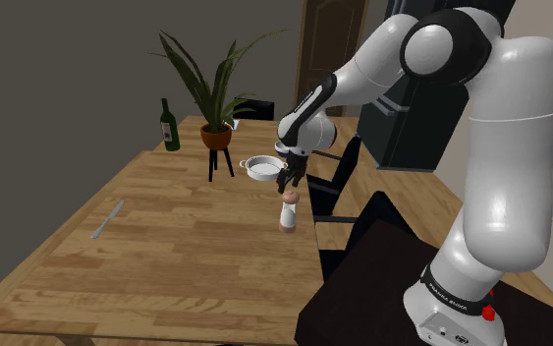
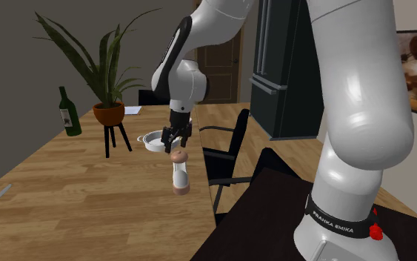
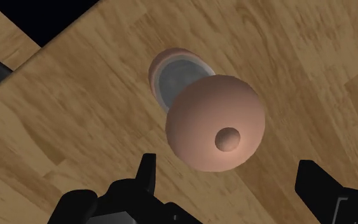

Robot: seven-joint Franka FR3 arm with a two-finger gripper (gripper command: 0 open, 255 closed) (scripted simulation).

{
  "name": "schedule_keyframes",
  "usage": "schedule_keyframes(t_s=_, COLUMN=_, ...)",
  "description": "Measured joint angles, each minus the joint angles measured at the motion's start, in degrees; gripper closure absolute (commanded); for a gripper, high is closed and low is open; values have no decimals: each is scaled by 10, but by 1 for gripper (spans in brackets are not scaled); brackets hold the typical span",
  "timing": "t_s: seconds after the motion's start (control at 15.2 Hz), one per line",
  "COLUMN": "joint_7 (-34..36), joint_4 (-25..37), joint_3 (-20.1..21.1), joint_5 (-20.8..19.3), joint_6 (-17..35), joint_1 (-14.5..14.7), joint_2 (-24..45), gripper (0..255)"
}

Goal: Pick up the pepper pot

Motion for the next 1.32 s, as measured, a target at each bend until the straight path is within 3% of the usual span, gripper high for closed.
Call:
schedule_keyframes(t_s=0.33, joint_7=-20, joint_4=6, joint_3=14, joint_5=24, joint_6=25, joint_1=-8, joint_2=34, gripper=0)
schedule_keyframes(t_s=0.4, joint_7=-22, joint_4=6, joint_3=15, joint_5=26, joint_6=27, joint_1=-9, joint_2=36, gripper=255)
schedule_keyframes(t_s=1.32, joint_7=-12, joint_4=2, joint_3=7, joint_5=13, joint_6=13, joint_1=-4, joint_2=17, gripper=255)
